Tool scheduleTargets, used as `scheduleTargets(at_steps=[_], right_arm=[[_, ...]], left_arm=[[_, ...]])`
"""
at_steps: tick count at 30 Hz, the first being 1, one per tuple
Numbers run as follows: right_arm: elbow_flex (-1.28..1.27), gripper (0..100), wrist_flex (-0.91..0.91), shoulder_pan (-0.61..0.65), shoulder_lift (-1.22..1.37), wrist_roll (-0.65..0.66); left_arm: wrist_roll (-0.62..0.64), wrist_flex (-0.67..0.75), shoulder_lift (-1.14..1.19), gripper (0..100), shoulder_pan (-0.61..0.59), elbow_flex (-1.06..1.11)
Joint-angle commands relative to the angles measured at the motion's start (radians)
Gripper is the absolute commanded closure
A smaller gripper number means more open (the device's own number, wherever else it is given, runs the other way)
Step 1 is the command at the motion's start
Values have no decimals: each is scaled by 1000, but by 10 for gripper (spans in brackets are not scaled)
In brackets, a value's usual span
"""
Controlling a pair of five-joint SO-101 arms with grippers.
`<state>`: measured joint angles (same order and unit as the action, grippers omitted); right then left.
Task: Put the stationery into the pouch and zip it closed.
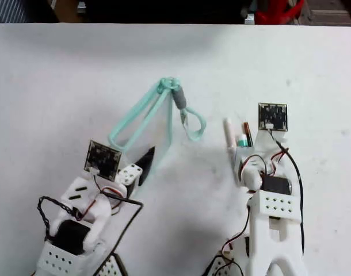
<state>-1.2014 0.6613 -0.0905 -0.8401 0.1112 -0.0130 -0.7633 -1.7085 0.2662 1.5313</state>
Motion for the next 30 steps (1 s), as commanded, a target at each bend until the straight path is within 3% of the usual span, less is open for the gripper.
scheduleTargets(at_steps=[1,7,12,15,19,24,26,30], right_arm=[[8,874,-13,-10,-18,0],[6,717,-10,-10,-18,-2],[6,698,-12,-10,-16,-23],[6,754,-10,-10,-16,-23],[6,998,-13,-10,-16,-26],[6,807,-15,-10,-16,-28],[6,783,-13,-10,-16,-20],[0,993,-16,-10,-18,-20]], left_arm=[[3,18,-10,793,-7,-9],[3,18,-10,793,-7,-9],[3,18,-10,793,-7,-9],[3,18,-10,793,-7,-9],[3,18,-10,793,-7,-9],[3,18,-10,793,-7,-9],[3,18,-10,793,-7,-9],[3,18,-10,793,-7,-9]])
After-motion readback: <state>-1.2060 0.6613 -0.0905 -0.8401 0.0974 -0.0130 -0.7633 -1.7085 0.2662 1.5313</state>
